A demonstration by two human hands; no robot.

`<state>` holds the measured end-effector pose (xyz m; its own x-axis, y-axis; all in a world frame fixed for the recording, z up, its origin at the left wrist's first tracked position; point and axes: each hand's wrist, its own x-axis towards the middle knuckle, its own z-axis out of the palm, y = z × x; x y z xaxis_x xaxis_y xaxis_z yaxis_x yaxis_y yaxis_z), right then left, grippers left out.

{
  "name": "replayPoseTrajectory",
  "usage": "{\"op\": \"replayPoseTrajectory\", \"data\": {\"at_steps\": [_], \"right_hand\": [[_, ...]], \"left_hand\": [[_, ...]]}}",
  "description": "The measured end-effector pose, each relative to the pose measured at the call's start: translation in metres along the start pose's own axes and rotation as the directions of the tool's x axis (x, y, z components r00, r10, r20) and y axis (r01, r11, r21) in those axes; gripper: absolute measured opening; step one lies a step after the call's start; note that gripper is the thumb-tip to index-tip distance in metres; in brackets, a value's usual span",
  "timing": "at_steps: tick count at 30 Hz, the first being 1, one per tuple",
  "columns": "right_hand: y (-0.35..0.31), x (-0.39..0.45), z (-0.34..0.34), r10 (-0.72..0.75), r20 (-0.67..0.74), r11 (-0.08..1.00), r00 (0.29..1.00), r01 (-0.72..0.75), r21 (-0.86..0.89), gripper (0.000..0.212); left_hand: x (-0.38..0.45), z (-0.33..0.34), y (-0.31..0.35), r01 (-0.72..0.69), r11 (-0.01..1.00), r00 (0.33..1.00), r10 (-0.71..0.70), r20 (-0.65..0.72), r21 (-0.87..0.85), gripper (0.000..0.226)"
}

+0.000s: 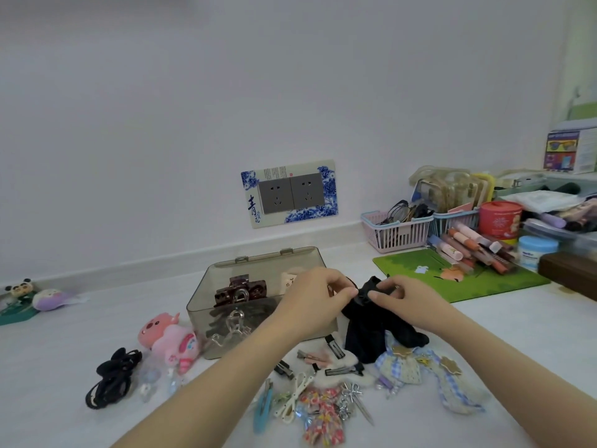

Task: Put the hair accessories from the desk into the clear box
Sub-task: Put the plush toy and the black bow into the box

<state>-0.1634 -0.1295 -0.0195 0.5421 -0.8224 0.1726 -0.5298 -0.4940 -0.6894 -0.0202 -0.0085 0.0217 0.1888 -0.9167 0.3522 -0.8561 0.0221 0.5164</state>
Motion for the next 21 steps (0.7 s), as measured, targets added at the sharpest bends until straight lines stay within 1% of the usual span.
{"op": "replayPoseTrajectory", "data": {"at_steps": [2,5,7,9,12,15,17,21], "right_hand": [[-0.002,0.002,0.002,-0.038,-0.029,0.999,0.999,0.038,0.013,0.042],[-0.01,0.004,0.008,-0.069,0.033,0.997,0.997,0.07,-0.021,0.045],[-0.015,0.006,0.013,-0.057,0.037,0.995,0.998,0.06,-0.083,0.042],[-0.018,0.009,0.015,-0.022,0.004,0.994,1.0,0.023,-0.11,0.032],[-0.017,0.011,0.01,0.006,-0.049,0.999,0.999,-0.007,-0.035,0.021],[-0.019,0.007,-0.005,0.011,-0.127,0.995,0.992,0.002,0.101,0.023],[-0.026,0.004,-0.019,-0.003,-0.184,0.985,0.983,0.034,0.168,0.028],[-0.048,-0.002,-0.044,-0.091,-0.232,0.97,0.969,0.139,0.201,0.033]], "left_hand": [[-0.003,0.0,0.003,0.018,0.999,1.0,-0.019,-0.006,-0.034,0.02],[-0.005,-0.001,0.002,0.09,0.986,0.996,-0.091,-0.005,-0.143,0.021],[-0.007,-0.003,0.0,0.133,0.967,0.99,-0.141,-0.022,-0.215,0.02],[-0.009,-0.006,-0.002,0.171,0.946,0.981,-0.188,-0.037,-0.276,0.018],[-0.014,-0.011,-0.005,0.172,0.939,0.976,-0.204,-0.076,-0.299,0.019],[-0.017,-0.017,-0.01,0.168,0.943,0.973,-0.206,-0.107,-0.286,0.017],[-0.018,-0.021,-0.012,0.169,0.94,0.971,-0.21,-0.111,-0.295,0.017],[-0.019,-0.024,-0.016,0.13,0.925,0.97,-0.192,-0.146,-0.356,0.018]]}}
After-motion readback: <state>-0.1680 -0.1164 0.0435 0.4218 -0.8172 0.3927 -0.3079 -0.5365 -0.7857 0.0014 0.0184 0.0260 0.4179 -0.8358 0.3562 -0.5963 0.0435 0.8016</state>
